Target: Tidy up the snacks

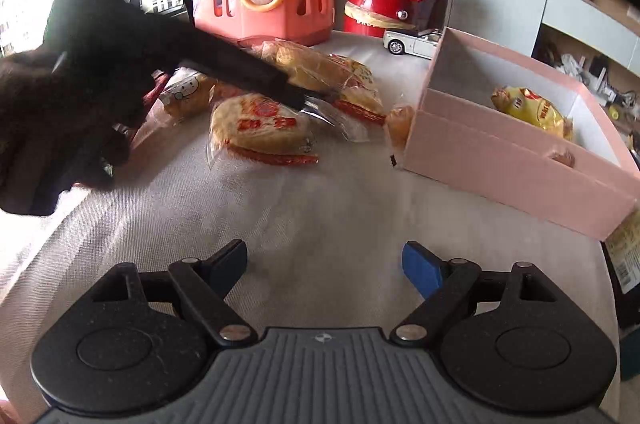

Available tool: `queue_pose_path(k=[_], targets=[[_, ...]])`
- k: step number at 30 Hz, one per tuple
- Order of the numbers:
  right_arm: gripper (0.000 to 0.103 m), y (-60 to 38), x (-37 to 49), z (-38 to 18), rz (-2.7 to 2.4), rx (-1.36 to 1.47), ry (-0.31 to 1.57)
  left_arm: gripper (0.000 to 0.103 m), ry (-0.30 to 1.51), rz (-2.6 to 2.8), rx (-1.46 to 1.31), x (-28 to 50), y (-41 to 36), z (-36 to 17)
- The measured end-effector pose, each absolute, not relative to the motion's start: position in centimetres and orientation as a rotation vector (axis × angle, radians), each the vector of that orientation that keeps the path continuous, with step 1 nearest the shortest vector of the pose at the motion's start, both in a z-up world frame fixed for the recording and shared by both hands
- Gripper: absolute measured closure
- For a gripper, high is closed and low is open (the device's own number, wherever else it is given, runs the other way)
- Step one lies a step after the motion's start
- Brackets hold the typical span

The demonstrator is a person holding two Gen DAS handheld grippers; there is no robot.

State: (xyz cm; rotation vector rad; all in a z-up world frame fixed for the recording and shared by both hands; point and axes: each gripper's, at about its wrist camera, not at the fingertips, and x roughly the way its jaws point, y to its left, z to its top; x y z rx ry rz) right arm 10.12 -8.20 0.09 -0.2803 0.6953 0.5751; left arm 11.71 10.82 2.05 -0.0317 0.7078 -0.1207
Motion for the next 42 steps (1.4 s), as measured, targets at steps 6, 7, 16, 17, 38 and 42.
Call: queue_pose_path(k=[6,7,16,17,38,42], targets=[[0.018,-8.8,11.4,2.2,0.556,-0.208,0.652,0.043,0.735,-0.212,-0.067,6.0,10.5,1.9],[0.018,-8.6,11.8,2.6,0.565,-0.195,0.65,0.043,0.738,-0.217,-0.074,5.2,10.5,1.8],[0.018,-2.4,17.3,3.0,0.565,-0.111,0.73,0.052,0.766,-0.186,-0.147,1.7,11.6,2.3],[0.018,-1.5,17.9,2.8,0.545,-0.117,0.73,0.052,0.759,-0.181,-0.159,1.5,11.9,2.5],[0.059,-8.4,11.4,1.2,0.653,-0.272,0.796,0.052,0.688,-0.253,-0.319,2.4,12.1,4.1],[0.025,-8.0,11.0,2.3,0.652,-0.284,0.694,0.052,0.68,-0.226,-0.369,7.2,12.5,4.0]])
